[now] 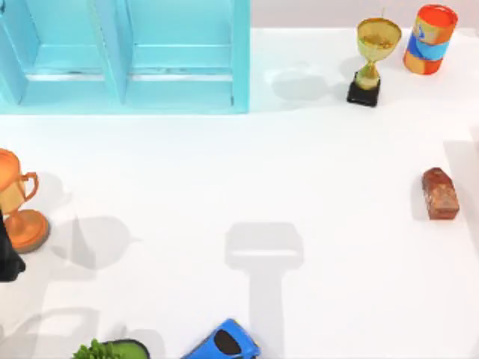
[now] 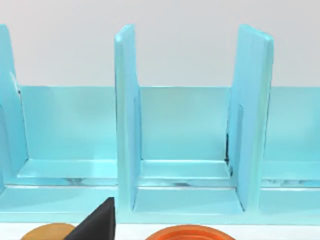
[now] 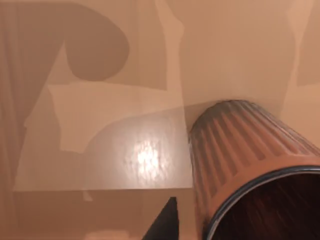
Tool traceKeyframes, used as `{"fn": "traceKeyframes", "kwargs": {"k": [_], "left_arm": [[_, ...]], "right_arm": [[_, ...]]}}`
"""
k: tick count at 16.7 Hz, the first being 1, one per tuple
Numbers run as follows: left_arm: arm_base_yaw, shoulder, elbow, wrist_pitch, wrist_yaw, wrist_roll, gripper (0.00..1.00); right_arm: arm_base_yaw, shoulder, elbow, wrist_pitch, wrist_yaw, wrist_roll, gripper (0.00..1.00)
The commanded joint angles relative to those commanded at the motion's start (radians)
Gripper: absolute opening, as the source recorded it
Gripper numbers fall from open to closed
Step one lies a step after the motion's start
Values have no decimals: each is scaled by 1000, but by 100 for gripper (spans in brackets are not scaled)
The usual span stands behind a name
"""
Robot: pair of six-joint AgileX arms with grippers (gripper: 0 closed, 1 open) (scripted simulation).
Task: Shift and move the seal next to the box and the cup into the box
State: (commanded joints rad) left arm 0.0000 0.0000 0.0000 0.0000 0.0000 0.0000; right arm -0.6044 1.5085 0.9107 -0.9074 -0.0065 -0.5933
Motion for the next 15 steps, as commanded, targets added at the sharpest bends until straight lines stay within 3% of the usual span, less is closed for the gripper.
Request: {"fn": "traceKeyframes", "kwargs": {"k": [2, 3, 15], "left_arm": [[0, 0, 0, 0, 0, 0, 100], [0, 0, 0, 0, 0, 0, 100], [0, 0, 0, 0, 0, 0, 100]], "right_arm": [[0, 0, 0, 0, 0, 0, 98], [0, 0, 0, 0, 0, 0, 100], [-2, -20, 40, -44, 1, 14, 100]]}}
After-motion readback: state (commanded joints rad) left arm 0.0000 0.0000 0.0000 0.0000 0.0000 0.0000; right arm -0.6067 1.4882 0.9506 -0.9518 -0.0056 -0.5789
